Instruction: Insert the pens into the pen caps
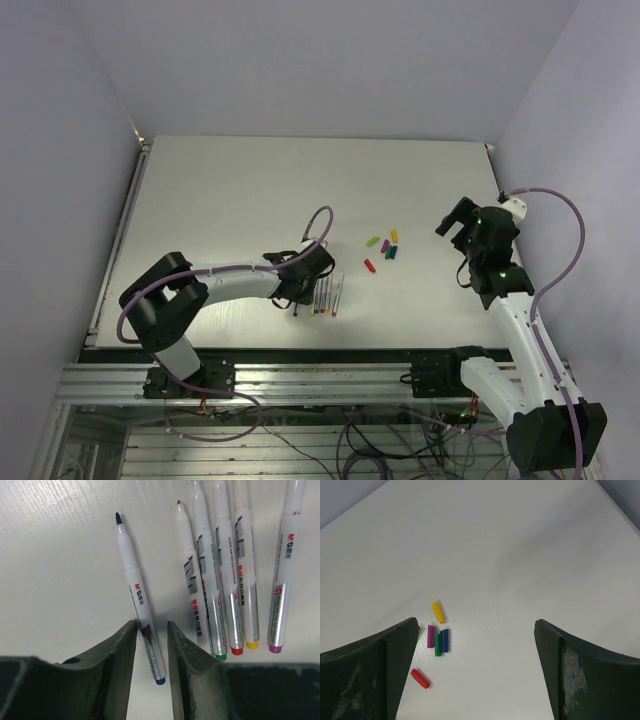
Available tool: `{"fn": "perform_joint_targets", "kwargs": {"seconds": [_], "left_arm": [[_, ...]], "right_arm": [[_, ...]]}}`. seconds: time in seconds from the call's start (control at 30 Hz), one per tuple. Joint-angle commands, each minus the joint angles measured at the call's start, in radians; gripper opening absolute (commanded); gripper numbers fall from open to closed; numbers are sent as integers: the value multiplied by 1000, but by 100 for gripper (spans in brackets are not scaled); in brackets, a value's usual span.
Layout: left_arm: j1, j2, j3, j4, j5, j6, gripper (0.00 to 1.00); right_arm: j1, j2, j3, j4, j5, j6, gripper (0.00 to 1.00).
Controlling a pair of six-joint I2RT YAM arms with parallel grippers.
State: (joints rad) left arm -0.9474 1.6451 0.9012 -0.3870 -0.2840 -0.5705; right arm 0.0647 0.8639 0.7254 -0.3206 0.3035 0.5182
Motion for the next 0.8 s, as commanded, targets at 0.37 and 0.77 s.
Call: {"fn": "perform_joint_targets", "kwargs": {"seconds": [0.37, 0.77], "left_arm": [[-5, 94, 83, -164, 14, -27, 38], [21, 149, 85, -211, 23, -28, 25]], "right_arm": [[-4, 3, -4, -2, 11, -11, 100], [-3, 1, 8, -15, 27, -20, 100]]}}
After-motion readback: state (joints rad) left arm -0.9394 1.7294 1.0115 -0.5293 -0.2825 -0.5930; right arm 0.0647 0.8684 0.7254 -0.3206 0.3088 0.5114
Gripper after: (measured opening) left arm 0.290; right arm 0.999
